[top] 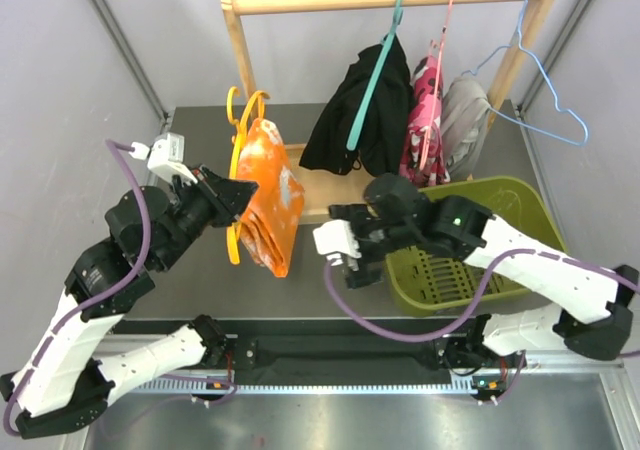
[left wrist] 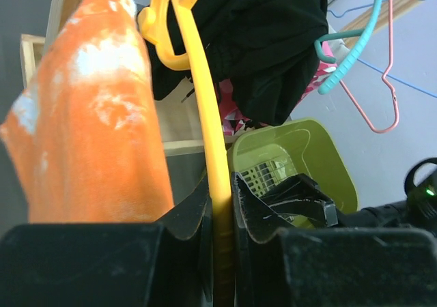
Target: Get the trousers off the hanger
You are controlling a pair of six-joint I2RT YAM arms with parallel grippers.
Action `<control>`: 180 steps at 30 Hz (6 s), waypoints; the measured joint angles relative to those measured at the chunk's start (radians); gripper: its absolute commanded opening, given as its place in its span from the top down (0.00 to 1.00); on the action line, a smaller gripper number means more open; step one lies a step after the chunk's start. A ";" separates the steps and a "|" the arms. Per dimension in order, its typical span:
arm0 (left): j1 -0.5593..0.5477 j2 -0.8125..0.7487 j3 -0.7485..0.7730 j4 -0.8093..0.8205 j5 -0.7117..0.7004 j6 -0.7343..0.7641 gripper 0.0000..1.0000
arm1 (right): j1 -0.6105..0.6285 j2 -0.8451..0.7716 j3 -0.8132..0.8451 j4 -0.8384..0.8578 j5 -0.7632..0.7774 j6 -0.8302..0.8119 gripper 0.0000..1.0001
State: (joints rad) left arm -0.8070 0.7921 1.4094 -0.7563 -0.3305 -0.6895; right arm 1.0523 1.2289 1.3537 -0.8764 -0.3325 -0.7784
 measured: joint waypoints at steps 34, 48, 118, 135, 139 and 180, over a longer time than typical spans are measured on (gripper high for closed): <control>0.000 -0.005 0.014 0.017 0.057 -0.176 1.00 | 0.158 0.420 0.452 0.366 0.329 0.668 0.30; 0.002 -0.025 0.014 0.030 0.024 -0.173 1.00 | 0.139 0.460 0.550 0.272 0.256 0.549 1.00; -0.005 -0.343 -0.419 0.001 -0.077 0.194 1.00 | -0.797 -0.480 0.277 -0.412 -0.613 0.060 1.00; -0.005 -0.392 -0.440 0.008 -0.069 0.207 1.00 | -0.883 -0.524 0.003 -0.137 -0.063 0.271 1.00; -0.005 -0.405 -0.454 0.014 -0.061 0.208 1.00 | -0.903 -0.552 -0.111 -0.091 0.026 0.263 1.00; -0.005 -0.447 -0.445 0.035 -0.016 0.209 1.00 | -1.109 -0.707 -0.597 0.268 0.562 0.172 0.95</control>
State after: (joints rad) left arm -0.8116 0.3447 0.9646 -0.7212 -0.3466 -0.4805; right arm -0.0563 0.5217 0.7570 -0.6083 0.2295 -0.6064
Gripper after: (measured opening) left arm 0.175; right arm 0.052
